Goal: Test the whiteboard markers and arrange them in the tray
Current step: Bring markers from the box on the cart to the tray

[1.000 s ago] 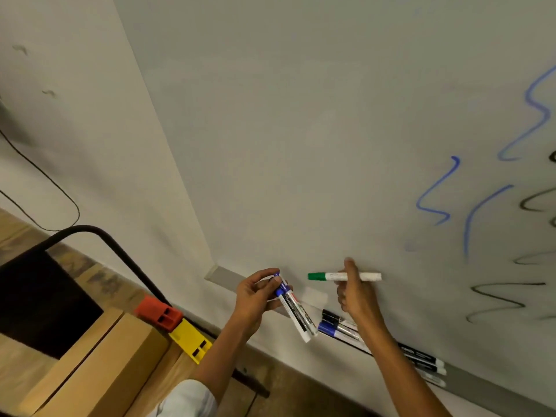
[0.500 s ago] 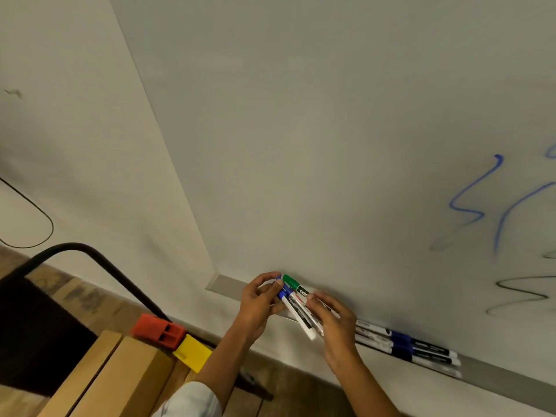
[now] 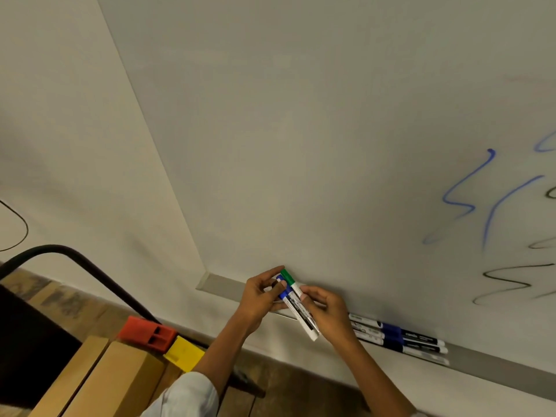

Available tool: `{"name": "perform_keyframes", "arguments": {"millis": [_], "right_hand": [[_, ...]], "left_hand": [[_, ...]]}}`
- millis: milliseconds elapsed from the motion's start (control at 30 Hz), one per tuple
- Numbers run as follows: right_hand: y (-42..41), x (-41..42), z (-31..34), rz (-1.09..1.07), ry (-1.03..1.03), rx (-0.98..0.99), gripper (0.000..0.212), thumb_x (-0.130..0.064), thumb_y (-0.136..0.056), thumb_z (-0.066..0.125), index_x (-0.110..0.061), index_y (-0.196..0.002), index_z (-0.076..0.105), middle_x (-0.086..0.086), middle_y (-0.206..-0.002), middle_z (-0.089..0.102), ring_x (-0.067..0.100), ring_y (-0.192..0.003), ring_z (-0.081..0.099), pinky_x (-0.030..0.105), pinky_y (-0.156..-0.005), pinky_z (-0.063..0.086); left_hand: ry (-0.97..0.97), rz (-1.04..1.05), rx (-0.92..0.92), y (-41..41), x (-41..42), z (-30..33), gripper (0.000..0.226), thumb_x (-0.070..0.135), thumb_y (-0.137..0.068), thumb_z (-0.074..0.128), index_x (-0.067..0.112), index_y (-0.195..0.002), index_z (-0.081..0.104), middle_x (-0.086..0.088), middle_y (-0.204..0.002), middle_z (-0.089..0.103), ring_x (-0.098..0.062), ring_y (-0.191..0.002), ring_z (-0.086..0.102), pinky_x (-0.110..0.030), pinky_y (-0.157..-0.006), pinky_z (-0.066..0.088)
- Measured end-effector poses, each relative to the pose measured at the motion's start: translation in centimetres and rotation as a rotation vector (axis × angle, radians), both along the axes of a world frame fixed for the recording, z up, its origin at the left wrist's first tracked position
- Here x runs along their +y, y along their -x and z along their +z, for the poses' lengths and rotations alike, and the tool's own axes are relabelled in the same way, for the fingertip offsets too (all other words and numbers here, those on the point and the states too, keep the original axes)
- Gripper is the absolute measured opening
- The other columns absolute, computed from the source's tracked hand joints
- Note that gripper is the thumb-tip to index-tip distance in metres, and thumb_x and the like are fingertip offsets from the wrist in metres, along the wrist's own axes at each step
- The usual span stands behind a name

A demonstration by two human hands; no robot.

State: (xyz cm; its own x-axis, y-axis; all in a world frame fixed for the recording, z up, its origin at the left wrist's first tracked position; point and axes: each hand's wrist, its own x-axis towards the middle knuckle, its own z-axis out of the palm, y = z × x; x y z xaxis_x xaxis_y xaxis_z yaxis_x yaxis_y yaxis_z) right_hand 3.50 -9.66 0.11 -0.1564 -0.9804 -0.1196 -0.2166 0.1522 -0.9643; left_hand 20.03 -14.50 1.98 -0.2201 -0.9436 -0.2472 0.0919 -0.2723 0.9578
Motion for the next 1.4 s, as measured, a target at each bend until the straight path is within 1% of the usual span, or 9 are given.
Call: {"name": "perform_keyframes", "arguments": {"millis": [333, 467, 633, 767, 900, 1000, 1133, 1267, 1400], "right_hand": [[0.7, -0.8, -2.7, 0.113, 0.008, 0.272, 0.024, -0.031, -0.093, 0.063, -0.026, -0.116, 0.068, -0.013, -0.099, 0.072, 0.001, -0.089, 0.068, 0.012, -0.073, 0.054], [0.4, -1.4, -4.3, 0.245, 0.011, 0.437, 0.044, -0.045, -0.086, 0.065, -0.028, -0.126, 0.057, -0.009, -0.111, 0.067, 0.008, -0.096, 0.066, 0.023, -0.082, 0.057], [0.5, -2.7, -6.9, 0.312, 0.062, 0.793, 0.057, -0.024, -0.092, 0.059, -0.022, -0.146, 0.040, 0.002, -0.137, 0.053, 0.018, -0.122, 0.053, 0.033, -0.108, 0.043], [-0.2, -3.2, -7.9, 0.336, 0.113, 1.030, 0.054, -0.018, -0.093, 0.056, -0.021, -0.144, 0.041, 0.003, -0.138, 0.054, 0.022, -0.122, 0.054, 0.039, -0.108, 0.040], [-0.7, -2.6, -9.5, 0.297, 0.142, 1.198, 0.057, -0.014, -0.072, 0.076, -0.020, -0.126, 0.060, 0.003, -0.117, 0.068, 0.022, -0.103, 0.065, 0.041, -0.088, 0.051], [-1.0, -2.6, -10.0, 0.253, 0.161, 1.225, 0.061, -0.014, -0.058, 0.084, -0.019, -0.117, 0.066, 0.001, -0.107, 0.071, 0.021, -0.093, 0.068, 0.041, -0.080, 0.055], [-0.7, -2.5, -9.9, 0.241, 0.197, 1.213, 0.058, -0.029, -0.068, 0.083, -0.019, -0.122, 0.064, 0.000, -0.114, 0.070, 0.021, -0.098, 0.067, 0.040, -0.085, 0.054], [-0.2, -1.8, -10.5, 0.280, 0.165, 1.236, 0.056, -0.053, -0.085, 0.058, -0.018, -0.128, 0.060, 0.000, -0.125, 0.065, 0.020, -0.111, 0.062, 0.042, -0.096, 0.048], [-0.3, -0.7, -10.7, 0.249, 0.035, 1.197, 0.052, -0.053, -0.088, 0.043, -0.020, -0.125, 0.059, 0.000, -0.123, 0.063, 0.021, -0.112, 0.058, 0.042, -0.090, 0.046]], "left_hand": [[-0.077, 0.171, -0.121, 1.1, -0.7, -3.3, 0.020, -0.002, -0.089, 0.063, 0.011, -0.103, 0.067, -0.023, -0.097, 0.069, -0.032, -0.079, 0.074, -0.042, -0.067, 0.062], [-0.077, 0.283, -0.201, 1.9, -1.0, -4.8, 0.018, 0.002, -0.089, 0.064, 0.015, -0.101, 0.067, -0.019, -0.097, 0.069, -0.028, -0.080, 0.073, -0.041, -0.067, 0.062], [-0.160, 0.375, -0.258, 2.7, -1.5, -6.5, 0.016, 0.003, -0.090, 0.063, 0.009, -0.105, 0.064, -0.016, -0.097, 0.067, -0.029, -0.081, 0.071, -0.029, -0.058, 0.061], [-0.130, 0.336, -0.467, 2.4, -2.2, -7.9, 0.017, 0.008, -0.090, 0.063, 0.009, -0.107, 0.065, -0.013, -0.102, 0.070, -0.027, -0.089, 0.068, -0.035, -0.079, 0.058], [-0.047, 0.216, -0.617, 1.2, -2.9, -8.5, 0.023, 0.009, -0.089, 0.066, 0.006, -0.111, 0.063, -0.012, -0.104, 0.069, -0.027, -0.096, 0.067, -0.037, -0.090, 0.054], [0.024, 0.131, -0.679, 0.6, -3.1, -8.7, 0.030, 0.011, -0.089, 0.066, 0.005, -0.118, 0.060, -0.012, -0.107, 0.069, -0.026, -0.099, 0.067, -0.039, -0.095, 0.053], [0.161, 0.040, -0.765, 0.0, -3.5, -8.5, 0.025, 0.012, -0.089, 0.066, 0.004, -0.113, 0.063, -0.011, -0.099, 0.071, -0.022, -0.088, 0.067, -0.034, -0.089, 0.055], [0.212, -0.047, -0.817, -0.4, -3.7, -8.7, 0.020, 0.009, -0.089, 0.066, 0.004, -0.107, 0.063, -0.011, -0.096, 0.069, -0.022, -0.085, 0.066, -0.027, -0.081, 0.053], [0.189, -0.054, -0.821, -0.6, -3.5, -8.8, 0.013, 0.009, -0.089, 0.065, 0.005, -0.101, 0.061, -0.012, -0.094, 0.068, -0.022, -0.083, 0.065, -0.025, -0.076, 0.054]]}}
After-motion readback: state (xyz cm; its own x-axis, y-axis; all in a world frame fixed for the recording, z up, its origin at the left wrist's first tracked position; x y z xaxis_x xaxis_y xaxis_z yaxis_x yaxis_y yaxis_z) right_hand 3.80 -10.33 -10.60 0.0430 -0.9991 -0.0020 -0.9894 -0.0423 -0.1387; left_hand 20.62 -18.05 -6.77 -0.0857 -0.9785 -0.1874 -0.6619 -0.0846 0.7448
